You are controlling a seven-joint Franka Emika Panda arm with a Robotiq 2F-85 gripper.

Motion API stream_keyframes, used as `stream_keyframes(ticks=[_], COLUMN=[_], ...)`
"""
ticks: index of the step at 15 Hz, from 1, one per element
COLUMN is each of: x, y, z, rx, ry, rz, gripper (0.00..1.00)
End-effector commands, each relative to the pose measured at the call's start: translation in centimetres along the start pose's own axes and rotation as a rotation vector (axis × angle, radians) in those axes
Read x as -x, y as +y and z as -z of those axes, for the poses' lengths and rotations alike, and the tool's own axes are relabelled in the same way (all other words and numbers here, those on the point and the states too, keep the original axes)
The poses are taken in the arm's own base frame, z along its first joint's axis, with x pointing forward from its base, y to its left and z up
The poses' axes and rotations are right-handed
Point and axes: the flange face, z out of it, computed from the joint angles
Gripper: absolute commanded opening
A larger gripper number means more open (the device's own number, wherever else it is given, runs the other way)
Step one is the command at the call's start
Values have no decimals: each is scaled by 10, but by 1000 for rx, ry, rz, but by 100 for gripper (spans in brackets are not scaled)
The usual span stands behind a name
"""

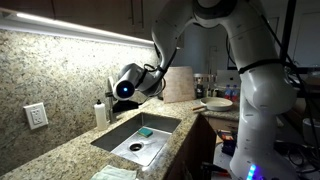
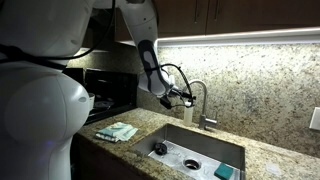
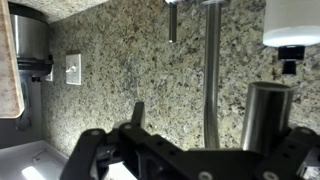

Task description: Move the tap faucet to the right

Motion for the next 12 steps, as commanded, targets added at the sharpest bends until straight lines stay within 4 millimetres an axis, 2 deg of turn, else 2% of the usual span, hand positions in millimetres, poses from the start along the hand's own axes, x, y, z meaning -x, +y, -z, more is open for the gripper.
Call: stream_keyframes(ticks=[1,6,12], x=[5,6,-22], y=[31,73,114], z=[-2,-15,-38], rx=[83,194,285], ry=[-1,-14,15], rz=[-40,-88,-123], gripper=[100,100,100])
